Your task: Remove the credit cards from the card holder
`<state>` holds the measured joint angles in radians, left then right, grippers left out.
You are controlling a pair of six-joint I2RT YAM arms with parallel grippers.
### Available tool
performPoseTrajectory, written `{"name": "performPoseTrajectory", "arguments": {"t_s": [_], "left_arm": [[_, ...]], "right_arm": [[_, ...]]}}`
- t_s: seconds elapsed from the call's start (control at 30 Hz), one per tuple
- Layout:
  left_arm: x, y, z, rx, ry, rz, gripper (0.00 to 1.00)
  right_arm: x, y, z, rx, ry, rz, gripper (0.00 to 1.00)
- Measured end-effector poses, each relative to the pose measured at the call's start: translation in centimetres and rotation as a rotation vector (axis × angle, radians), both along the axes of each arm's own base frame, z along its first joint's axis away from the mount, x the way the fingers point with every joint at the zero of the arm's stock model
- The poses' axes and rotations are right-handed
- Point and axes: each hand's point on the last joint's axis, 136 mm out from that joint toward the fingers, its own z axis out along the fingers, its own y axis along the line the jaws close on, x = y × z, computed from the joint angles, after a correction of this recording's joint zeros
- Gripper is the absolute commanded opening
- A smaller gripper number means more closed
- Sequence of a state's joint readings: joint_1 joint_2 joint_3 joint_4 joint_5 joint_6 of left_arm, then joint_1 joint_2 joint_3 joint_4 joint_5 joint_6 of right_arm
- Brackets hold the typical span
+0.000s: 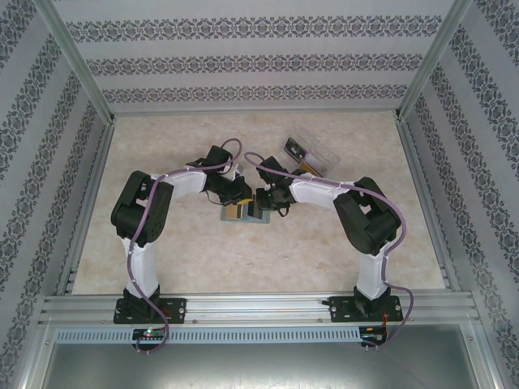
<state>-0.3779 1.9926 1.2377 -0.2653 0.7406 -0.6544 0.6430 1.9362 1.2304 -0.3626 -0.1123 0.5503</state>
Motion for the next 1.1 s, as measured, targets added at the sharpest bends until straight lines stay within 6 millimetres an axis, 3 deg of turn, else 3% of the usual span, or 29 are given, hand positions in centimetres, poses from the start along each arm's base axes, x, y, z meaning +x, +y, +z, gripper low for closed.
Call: {"name": "performPoseTrajectory", "arguments": {"t_s": [0.27, 0.53, 0.63, 0.87, 0.97, 1.1], "left_arm": [[0.0, 0.7, 0.7, 0.041, -0.036, -0.004, 0.06], [-0.4, 3.5, 3.0, 0.183, -0.103, 0.028, 0.06], [-0.4, 4.7, 4.4, 0.233, -0.138, 0.051, 0.06], [-0.7, 6.0, 5.6, 0.285, -0.162, 0.074, 0.06], [-0.8, 6.3, 5.5, 0.302, -0.159, 0.078, 0.06], [-0.8, 6.3, 6.4, 0.294, -0.178, 0.086, 0.06]], "right_arm": [[0.1, -0.2, -0.1, 0.000, -0.002, -0.004, 0.16], [-0.1, -0.3, 0.4, 0.021, -0.001, -0.004, 0.19], [-0.1, -0.5, 1.6, 0.060, -0.006, -0.005, 0.22], [0.6, 1.2, 7.7, 0.257, -0.091, 0.023, 0.24], [0.4, 2.2, 8.3, 0.321, -0.089, 0.042, 0.26], [-0.7, 2.5, 7.6, 0.380, -0.047, 0.052, 0.39]]}}
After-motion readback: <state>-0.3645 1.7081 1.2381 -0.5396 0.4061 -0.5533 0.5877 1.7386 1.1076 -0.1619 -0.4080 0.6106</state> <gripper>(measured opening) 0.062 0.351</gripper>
